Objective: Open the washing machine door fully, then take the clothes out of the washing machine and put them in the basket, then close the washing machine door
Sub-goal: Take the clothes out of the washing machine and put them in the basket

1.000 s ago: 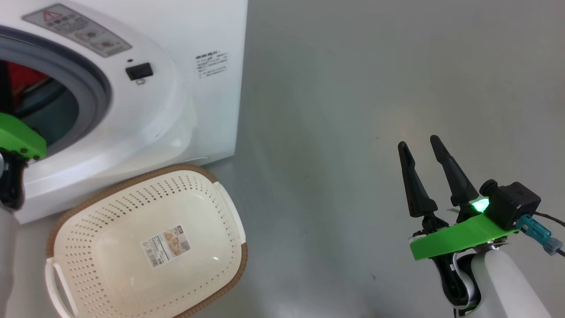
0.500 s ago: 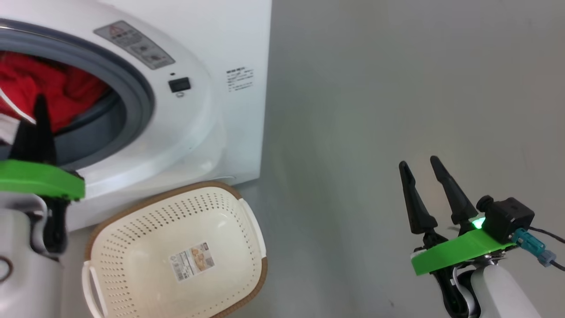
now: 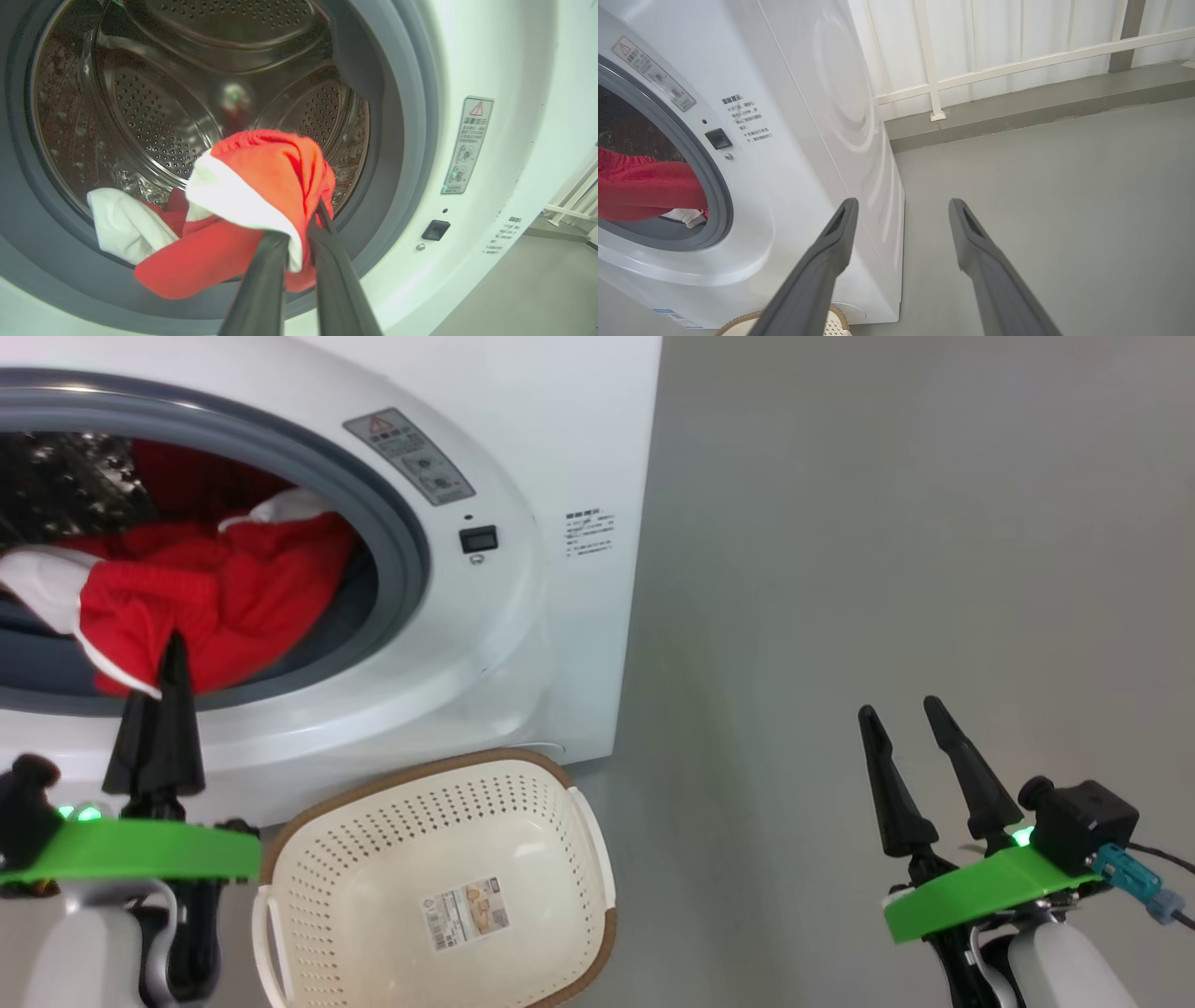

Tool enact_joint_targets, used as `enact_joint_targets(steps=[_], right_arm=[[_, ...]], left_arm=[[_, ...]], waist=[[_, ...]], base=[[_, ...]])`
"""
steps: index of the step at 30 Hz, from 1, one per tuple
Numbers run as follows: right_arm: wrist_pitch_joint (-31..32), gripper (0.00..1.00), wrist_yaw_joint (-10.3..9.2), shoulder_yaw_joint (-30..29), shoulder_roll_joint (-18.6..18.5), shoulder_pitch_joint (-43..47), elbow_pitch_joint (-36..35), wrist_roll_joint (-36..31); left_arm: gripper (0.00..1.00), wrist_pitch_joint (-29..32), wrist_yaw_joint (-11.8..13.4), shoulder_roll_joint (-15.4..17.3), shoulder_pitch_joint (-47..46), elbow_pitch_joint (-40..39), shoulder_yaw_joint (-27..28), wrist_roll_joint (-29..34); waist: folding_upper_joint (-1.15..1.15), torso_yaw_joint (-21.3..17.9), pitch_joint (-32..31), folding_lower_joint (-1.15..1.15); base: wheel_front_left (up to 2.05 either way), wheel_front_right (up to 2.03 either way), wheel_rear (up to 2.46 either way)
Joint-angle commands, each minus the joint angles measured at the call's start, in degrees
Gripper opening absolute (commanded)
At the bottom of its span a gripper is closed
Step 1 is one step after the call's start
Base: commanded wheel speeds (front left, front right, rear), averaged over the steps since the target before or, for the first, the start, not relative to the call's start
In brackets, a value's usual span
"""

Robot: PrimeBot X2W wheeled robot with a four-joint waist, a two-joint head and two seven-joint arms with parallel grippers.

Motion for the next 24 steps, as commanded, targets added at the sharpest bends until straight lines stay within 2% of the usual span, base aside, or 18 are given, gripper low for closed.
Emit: enact_joint_targets(steps=[1,8,17,20,24], right_arm=[[-0.37,1.00,0.37,1.21,-0.53,0.96,-1.21,-0.28],[-0.37,1.00,0.37,0.64,-0.65,1.73,-1.24,-0.23],[-0.37,1.00,0.37,0.72,-0.67,2.07,-1.40,-0.23],[-0.37,1.00,0.37,0.67,-0.79,2.02,-1.57,-0.19],[-0.37,1.00,0.37,0.89,-0.80,1.73,-1.51,-0.22]], left_arm=[[0.00,-0.28,-0.32,1.40,1.06,-2.91,2.18,0.84],[0.00,-0.28,-0.32,-2.33,6.82,-13.66,4.53,3.33],[0.00,-0.28,-0.32,-4.37,9.99,-24.25,4.38,6.61],[0.00,-0.28,-0.32,-4.80,10.61,-26.23,4.08,7.52],[0.03,-0.28,-0.32,-5.02,11.92,-23.75,2.62,8.41]], waist=[[0.00,0.90,-0.87,0.00],[0.00,1.99,-1.54,0.00],[0.00,2.80,-1.70,0.00],[0.00,2.90,-1.49,0.00],[0.00,2.73,-1.03,0.00]], base=[[0.00,0.00,0.00],[0.00,0.00,0.00],[0.00,0.00,0.00],[0.00,0.00,0.00],[0.00,0.00,0.00]])
